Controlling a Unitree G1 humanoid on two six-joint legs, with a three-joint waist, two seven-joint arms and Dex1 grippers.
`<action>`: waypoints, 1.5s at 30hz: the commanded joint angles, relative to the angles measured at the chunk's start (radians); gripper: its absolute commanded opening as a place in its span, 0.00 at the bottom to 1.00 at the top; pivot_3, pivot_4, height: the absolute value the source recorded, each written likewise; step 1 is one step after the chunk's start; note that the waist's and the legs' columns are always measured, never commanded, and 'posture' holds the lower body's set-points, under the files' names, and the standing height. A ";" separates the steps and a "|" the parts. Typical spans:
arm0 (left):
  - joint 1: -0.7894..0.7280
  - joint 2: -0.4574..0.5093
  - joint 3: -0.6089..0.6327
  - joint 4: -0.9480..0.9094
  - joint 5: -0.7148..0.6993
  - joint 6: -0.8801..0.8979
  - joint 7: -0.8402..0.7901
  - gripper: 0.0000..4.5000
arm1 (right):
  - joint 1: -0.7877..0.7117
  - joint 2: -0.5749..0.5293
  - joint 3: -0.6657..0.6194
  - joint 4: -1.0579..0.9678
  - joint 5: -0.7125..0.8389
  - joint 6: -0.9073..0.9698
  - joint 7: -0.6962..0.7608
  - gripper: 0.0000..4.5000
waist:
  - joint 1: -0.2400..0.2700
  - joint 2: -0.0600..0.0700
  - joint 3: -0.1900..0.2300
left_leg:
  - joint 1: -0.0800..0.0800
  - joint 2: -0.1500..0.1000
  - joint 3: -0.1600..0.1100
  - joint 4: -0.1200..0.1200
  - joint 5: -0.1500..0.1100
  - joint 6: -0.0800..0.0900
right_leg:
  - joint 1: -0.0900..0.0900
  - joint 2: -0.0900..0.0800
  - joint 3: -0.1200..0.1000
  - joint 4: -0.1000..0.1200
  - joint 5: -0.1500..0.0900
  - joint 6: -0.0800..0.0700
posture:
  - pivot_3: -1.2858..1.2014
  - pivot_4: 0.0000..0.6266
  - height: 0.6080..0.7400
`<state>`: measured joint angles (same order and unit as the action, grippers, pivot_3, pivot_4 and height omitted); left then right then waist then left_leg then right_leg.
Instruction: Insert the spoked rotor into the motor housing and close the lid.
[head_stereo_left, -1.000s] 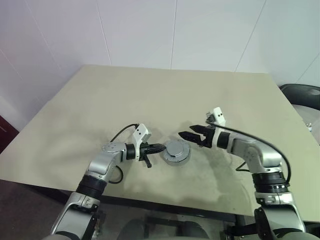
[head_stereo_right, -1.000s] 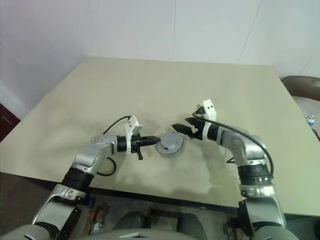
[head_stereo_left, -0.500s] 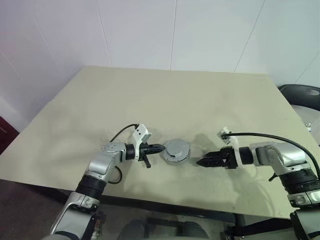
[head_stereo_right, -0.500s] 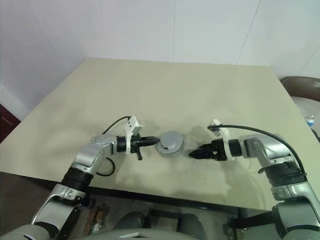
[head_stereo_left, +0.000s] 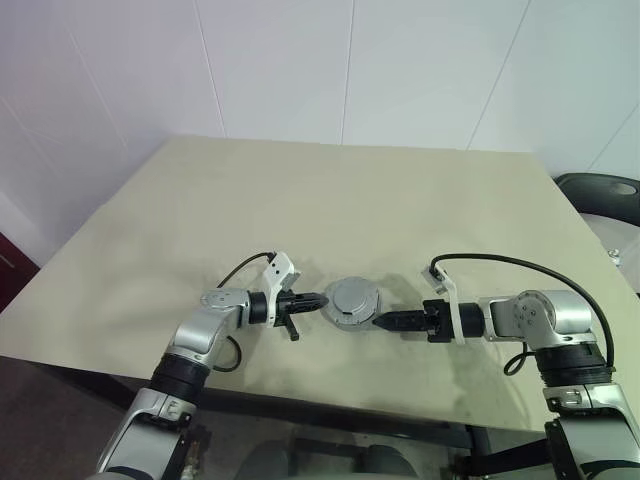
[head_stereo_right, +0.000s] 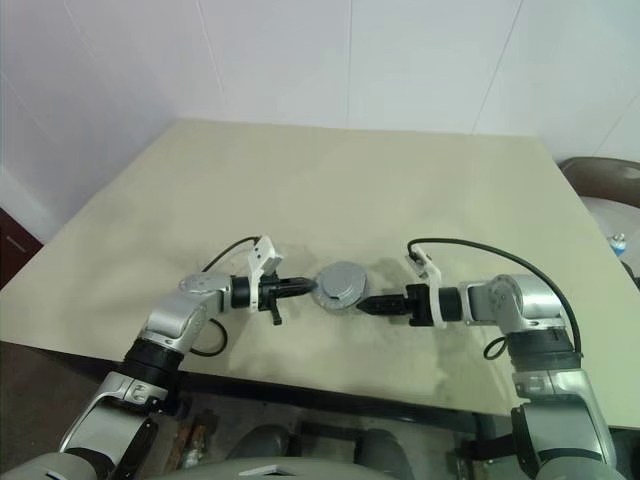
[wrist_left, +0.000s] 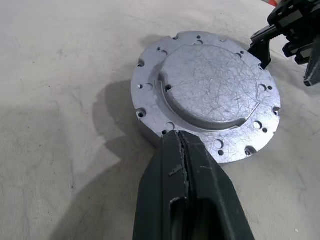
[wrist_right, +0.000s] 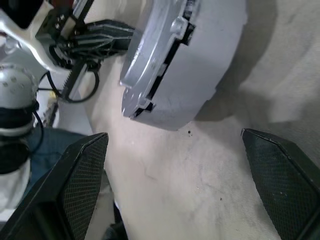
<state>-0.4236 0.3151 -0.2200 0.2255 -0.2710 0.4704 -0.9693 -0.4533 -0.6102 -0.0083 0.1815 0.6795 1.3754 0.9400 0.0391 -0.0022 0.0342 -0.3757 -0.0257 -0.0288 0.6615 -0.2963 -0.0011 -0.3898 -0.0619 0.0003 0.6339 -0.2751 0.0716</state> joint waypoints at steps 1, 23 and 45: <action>0.010 0.000 -0.025 0.003 0.015 0.019 0.001 0.00 | -0.022 0.031 -0.025 -0.012 -0.001 -0.023 -0.047 0.99 | -0.001 0.000 0.000 | 0.000 0.000 0.000 0.000 0.000 0.000 | 0.000 0.000 0.000 0.000 0.000 0.000 | 0.52 0.00 1.00; 0.010 -0.006 -0.024 0.002 0.014 0.025 0.006 0.00 | 0.040 0.282 -0.062 -0.059 -0.040 -0.116 -0.312 0.99 | -0.030 0.001 -0.011 | 0.002 0.001 0.001 0.000 0.000 0.000 | 0.000 0.000 0.001 0.001 0.001 -0.001 | 0.52 0.00 1.00; 0.011 -0.005 0.005 -0.026 -0.009 0.051 0.004 0.00 | 0.051 0.310 -0.069 -0.003 -0.082 -0.168 -0.387 0.56 | -0.027 0.005 -0.017 | 0.002 0.001 0.001 0.000 0.000 0.000 | 0.002 -0.001 0.000 0.000 0.000 -0.003 | 0.52 0.00 1.00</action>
<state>-0.4066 0.3192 -0.2075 0.2192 -0.2729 0.5008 -0.9721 -0.4153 -0.3044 -0.1167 0.1294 0.6458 1.1887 0.6047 0.0122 0.0030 0.0170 -0.3732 -0.0247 -0.0282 0.6619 -0.2962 -0.0013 -0.3880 -0.0627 0.0007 0.6342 -0.2748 0.0689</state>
